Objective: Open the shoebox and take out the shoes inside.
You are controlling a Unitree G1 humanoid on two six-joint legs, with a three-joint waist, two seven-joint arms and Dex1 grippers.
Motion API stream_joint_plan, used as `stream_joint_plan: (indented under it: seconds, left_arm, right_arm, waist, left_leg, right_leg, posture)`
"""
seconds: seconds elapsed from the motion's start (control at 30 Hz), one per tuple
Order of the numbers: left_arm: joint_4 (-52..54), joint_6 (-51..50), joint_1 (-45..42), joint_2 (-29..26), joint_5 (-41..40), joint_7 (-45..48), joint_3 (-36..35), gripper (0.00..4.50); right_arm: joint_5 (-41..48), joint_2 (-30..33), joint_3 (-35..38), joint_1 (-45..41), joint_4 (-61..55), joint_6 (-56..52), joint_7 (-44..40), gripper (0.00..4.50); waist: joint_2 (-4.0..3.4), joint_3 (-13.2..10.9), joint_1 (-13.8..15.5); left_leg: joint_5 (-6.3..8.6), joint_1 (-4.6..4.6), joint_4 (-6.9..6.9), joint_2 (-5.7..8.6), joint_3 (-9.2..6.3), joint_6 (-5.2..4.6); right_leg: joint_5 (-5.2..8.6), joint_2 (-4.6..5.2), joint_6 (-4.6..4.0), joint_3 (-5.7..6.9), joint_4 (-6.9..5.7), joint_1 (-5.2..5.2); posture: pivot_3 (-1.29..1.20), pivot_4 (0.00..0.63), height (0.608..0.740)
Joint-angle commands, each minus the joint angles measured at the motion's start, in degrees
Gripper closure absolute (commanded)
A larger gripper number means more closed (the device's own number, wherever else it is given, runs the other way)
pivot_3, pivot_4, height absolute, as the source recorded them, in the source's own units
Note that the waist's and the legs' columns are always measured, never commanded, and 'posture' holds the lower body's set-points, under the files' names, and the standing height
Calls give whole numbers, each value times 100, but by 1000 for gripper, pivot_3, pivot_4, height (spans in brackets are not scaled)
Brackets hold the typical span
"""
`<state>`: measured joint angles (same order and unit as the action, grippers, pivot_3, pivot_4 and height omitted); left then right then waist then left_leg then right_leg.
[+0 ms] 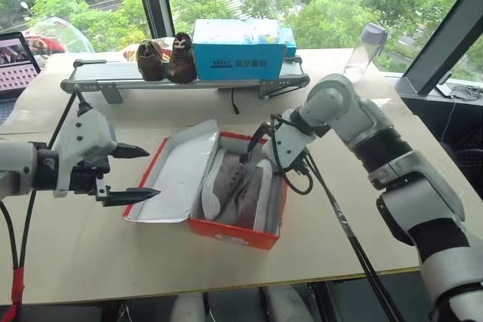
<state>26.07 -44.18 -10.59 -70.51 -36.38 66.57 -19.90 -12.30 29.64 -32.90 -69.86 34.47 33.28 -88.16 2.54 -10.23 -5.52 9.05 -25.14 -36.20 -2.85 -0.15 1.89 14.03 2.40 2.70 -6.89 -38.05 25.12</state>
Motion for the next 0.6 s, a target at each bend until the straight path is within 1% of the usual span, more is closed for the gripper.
stream_joint_plan:
  seconds: [0.03, 0.07, 0.1, 0.3, 0.33, 0.37, 0.47, 0.5, 0.6]
  left_arm:
    - [154, -57, -77, -40, -108, -60, -69, 0]
    - [163, -68, -82, -47, -116, -71, -75, 0]
    - [171, -78, -87, -53, -125, -83, -81, 0]
    - [209, -119, -111, -78, -161, -144, -85, 0]
    - [220, -134, -123, -76, -175, -157, -83, 0]
    - [228, -145, -134, -78, -185, -168, -81, 0]
    - [231, -153, -145, -92, -205, -185, -74, 0]
    - [227, -153, -156, -97, -214, -192, -64, 0]
    - [195, -142, -237, -110, -224, -214, 28, 0]
  right_arm:
    - [59, -59, -32, 93, -128, -182, -213, 292]
    - [55, -79, -38, 94, -98, -219, -226, 566]
    - [54, -96, -39, 94, -75, -256, -240, 742]
    - [35, -172, -62, 89, -47, -352, -271, 2885]
    - [35, -180, -67, 90, -51, -359, -272, 3126]
    - [35, -182, -69, 90, -57, -358, -276, 3579]
    - [46, -193, -68, 91, -81, -357, -279, 4192]
    - [49, -195, -64, 86, -96, -330, -268, 4260]
    - [267, -179, 25, -30, -303, -426, -374, 4268]
  waist:
    - [0, 0, 0]
    - [0, 0, 0]
    - [0, 0, 0]
    - [0, 0, -14]
    - [0, 0, -14]
    - [0, 0, -13]
    - [0, 0, -15]
    - [0, 0, -15]
    - [0, 0, -12]
  left_leg:
    - [0, 0, 0, 0, 0, 0]
    - [0, 0, 0, 0, -1, 0]
    - [0, 2, -1, 0, 0, 0]
    - [0, 3, 0, 0, 0, 0]
    - [0, 3, 0, 0, 0, 0]
    - [0, 3, 0, 0, 0, 0]
    - [0, 3, -1, 0, 0, 0]
    - [0, 4, 0, 0, 0, 0]
    - [0, 4, 0, 0, 0, 0]
  right_leg:
    - [0, 0, 0, 0, 0, 0]
    - [0, 0, 0, 0, 0, 0]
    - [0, 0, 0, 0, -1, -1]
    - [0, -1, 0, -1, -1, 0]
    - [0, -1, 0, 0, -1, 0]
    - [0, -1, 0, 0, -1, 0]
    - [0, -1, 0, 0, -2, -1]
    - [0, -1, 1, -1, -2, -1]
    - [0, -1, 1, 0, -2, -1]
  posture:
    - [0, 150, 740]
    - [0, 150, 740]
    - [0, 150, 740]
    - [0, 150, 740]
    - [0, 150, 740]
    - [0, 150, 740]
    - [0, 150, 740]
    - [0, 150, 740]
    - [0, 150, 740]
